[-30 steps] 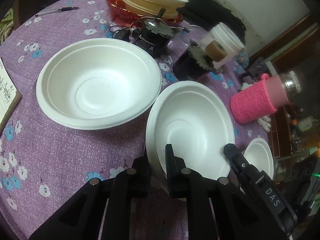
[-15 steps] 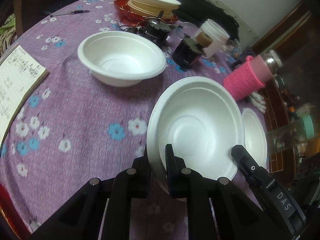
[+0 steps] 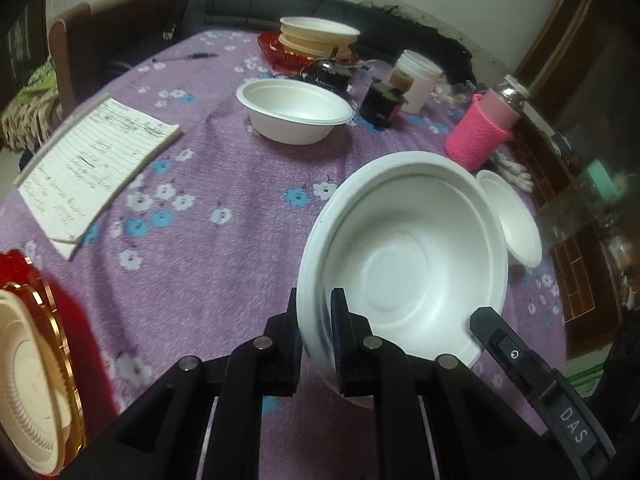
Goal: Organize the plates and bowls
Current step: 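Carry the white foam bowl toward the stacked red plates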
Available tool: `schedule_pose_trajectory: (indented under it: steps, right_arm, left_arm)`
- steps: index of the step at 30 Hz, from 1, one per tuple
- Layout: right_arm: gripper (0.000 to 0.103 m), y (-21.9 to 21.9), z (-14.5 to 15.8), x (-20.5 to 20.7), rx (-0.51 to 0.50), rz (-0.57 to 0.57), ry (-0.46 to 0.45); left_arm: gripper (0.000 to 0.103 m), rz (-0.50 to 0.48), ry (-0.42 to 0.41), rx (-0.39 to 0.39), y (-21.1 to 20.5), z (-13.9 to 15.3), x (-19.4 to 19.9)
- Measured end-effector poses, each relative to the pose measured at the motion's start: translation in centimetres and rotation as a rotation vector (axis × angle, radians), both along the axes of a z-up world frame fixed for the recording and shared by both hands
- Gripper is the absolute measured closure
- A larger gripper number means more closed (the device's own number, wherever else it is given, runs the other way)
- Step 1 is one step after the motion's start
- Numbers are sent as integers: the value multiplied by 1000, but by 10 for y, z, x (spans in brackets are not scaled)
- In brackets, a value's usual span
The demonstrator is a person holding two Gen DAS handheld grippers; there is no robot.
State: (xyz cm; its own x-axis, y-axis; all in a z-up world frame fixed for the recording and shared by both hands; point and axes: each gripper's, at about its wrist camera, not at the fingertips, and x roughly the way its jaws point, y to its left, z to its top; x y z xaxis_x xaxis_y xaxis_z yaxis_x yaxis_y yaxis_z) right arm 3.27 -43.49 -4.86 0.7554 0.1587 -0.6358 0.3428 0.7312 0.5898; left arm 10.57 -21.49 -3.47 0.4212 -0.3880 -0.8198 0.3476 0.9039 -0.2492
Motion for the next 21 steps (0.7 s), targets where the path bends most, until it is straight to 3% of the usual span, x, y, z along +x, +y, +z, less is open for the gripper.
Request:
schedule_pose_trajectory:
  steps: [11, 21]
  right_arm:
    - [93, 28, 17, -41, -16, 35, -55]
    - [93, 52, 30, -50, -39, 57, -80]
  left_arm:
    - [92, -17, -156, 15, 30, 26, -53]
    - [92, -8, -192, -3, 54, 38, -68]
